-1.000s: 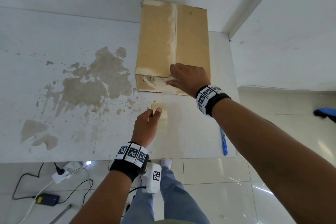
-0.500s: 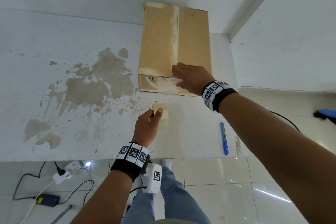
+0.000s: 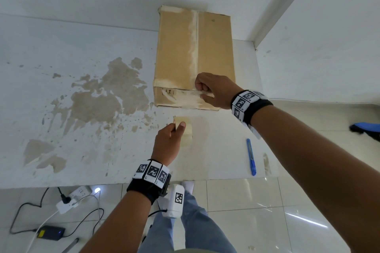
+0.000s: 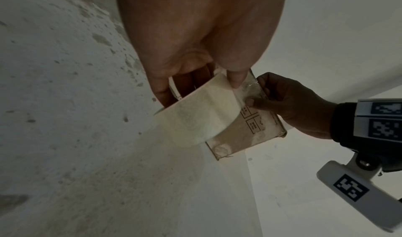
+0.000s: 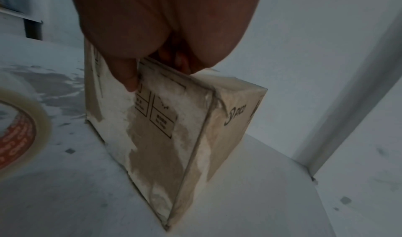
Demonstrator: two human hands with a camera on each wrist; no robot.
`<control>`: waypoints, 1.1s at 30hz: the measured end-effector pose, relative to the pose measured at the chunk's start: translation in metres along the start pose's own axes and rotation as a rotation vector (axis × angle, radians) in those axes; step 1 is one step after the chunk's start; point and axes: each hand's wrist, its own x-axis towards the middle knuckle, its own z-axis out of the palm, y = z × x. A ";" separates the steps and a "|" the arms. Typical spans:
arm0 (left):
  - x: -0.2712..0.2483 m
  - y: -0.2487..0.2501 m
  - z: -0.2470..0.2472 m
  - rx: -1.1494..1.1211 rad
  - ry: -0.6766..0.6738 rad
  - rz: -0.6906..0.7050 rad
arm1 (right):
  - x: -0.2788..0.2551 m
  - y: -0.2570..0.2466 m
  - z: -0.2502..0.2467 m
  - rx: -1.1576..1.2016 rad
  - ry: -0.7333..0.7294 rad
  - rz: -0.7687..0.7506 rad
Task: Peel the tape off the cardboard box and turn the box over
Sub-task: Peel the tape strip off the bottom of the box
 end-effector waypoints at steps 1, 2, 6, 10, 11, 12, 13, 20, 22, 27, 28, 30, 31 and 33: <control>0.000 0.000 0.001 0.000 -0.003 -0.002 | 0.000 0.000 -0.001 0.007 -0.008 0.005; 0.001 0.000 0.001 0.002 -0.007 -0.005 | 0.000 0.000 -0.002 0.014 -0.015 0.012; 0.002 0.000 0.003 0.010 -0.012 -0.010 | -0.002 0.000 -0.002 0.071 -0.009 0.050; 0.004 -0.001 0.004 0.004 -0.014 -0.016 | -0.004 0.001 0.000 0.129 0.022 0.087; 0.005 -0.001 0.004 0.003 -0.012 -0.017 | -0.004 0.001 0.000 0.143 0.026 0.095; 0.005 -0.001 0.004 0.004 -0.011 -0.014 | -0.004 0.000 0.001 0.151 0.028 0.099; 0.006 0.000 0.004 0.007 -0.011 -0.012 | -0.005 0.000 0.001 0.153 0.029 0.100; 0.009 0.001 0.006 -0.001 -0.009 -0.010 | -0.007 -0.001 0.004 0.187 0.087 0.108; 0.009 0.000 0.006 0.010 -0.009 -0.006 | -0.008 -0.001 0.004 0.201 0.081 0.111; 0.008 0.000 0.009 0.008 -0.008 -0.018 | -0.010 0.000 0.004 0.242 0.109 0.111; 0.008 -0.001 0.009 0.010 -0.009 -0.017 | -0.010 -0.001 0.004 0.246 0.107 0.111; 0.008 -0.002 0.009 0.015 -0.011 -0.020 | -0.009 -0.001 0.004 0.255 0.101 0.112; 0.008 -0.002 0.010 0.018 -0.011 -0.025 | -0.009 -0.001 0.003 0.263 0.099 0.116; 0.008 -0.003 0.010 0.021 -0.010 -0.033 | -0.008 0.000 0.004 0.282 0.098 0.129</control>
